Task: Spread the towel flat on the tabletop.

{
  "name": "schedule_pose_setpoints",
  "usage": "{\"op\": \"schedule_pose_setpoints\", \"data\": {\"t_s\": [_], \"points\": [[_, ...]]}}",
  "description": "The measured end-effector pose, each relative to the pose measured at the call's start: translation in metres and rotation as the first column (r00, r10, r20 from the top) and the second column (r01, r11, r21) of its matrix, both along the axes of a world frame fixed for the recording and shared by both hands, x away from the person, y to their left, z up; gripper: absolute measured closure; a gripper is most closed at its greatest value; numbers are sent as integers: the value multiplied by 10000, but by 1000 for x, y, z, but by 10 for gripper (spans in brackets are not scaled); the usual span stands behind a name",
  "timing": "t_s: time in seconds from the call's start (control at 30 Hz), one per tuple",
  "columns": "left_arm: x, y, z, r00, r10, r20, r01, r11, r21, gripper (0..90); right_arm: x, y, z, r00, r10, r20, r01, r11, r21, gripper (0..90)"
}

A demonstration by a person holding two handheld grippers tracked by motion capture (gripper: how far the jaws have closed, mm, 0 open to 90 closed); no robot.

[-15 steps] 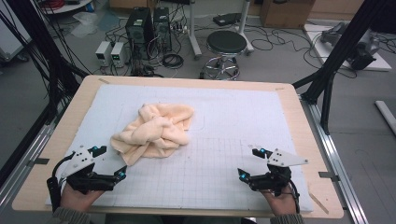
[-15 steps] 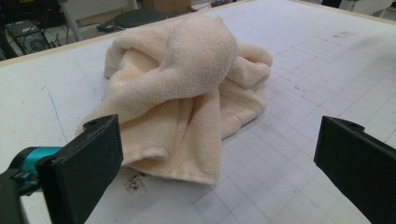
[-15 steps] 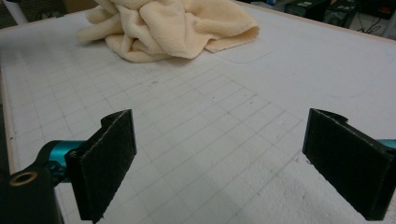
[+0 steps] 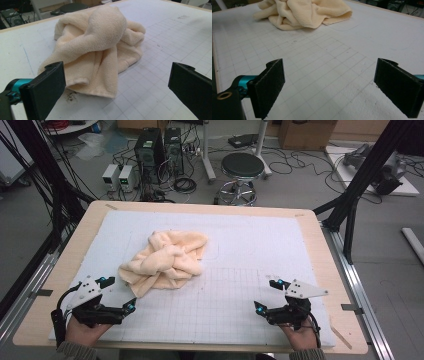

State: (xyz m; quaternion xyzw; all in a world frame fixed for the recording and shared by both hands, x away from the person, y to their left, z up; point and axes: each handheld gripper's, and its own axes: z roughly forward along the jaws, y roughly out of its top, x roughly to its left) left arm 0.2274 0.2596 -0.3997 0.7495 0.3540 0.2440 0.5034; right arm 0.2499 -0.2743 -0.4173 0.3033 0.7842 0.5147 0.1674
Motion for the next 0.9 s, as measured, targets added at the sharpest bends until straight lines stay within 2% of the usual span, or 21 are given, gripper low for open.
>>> {"op": "schedule_pose_setpoints", "data": {"t_s": [0.5, 0.57, 0.9], "points": [[-6, 2, 1, 10000, 6, 23, -6, 10000, -44, 17, 1, 6, 9, 9999, 110, 122, -107, 9996, -248, 89], [-6, 3, 1, 10000, 39, 43, -39, 10000, -89, 17, 3, 7, 12, 9995, 198, 226, -192, 9995, -269, 89], [-7, 4, 1, 9999, 120, 46, -120, 9999, -111, 17, 17, 14, 26, 9990, 401, 184, -399, 9991, -127, 89]]}}
